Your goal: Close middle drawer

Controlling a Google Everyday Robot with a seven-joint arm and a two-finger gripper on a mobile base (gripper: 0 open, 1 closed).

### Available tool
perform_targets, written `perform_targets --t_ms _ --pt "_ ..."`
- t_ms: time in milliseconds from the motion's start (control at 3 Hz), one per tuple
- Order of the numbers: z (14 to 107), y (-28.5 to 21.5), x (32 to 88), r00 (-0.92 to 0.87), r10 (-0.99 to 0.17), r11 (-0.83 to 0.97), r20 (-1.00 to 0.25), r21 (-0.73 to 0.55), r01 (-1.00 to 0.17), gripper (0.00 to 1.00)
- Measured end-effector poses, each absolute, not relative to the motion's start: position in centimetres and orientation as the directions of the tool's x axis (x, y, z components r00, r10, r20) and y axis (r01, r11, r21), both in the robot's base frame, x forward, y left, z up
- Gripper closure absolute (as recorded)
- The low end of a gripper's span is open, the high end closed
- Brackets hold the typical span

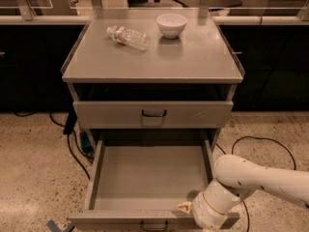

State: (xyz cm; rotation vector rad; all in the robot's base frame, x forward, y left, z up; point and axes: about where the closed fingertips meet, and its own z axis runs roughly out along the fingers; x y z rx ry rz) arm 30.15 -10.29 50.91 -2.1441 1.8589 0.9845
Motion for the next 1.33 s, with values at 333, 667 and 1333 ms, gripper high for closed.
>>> perform_targets --t_ms 333,667,1333 --pt "50.90 -10.29 30.15 0.024 -0.834 -0.228 -0.551 0.306 -0.924 0.29" --pt "50.90 -10.29 30.15 0.024 -0.834 -0.228 -0.551 0.306 -0.924 0.52" --pt "50.90 -10.28 30.14 0.024 -0.834 -0.228 -0.551 0.306 -0.924 1.00"
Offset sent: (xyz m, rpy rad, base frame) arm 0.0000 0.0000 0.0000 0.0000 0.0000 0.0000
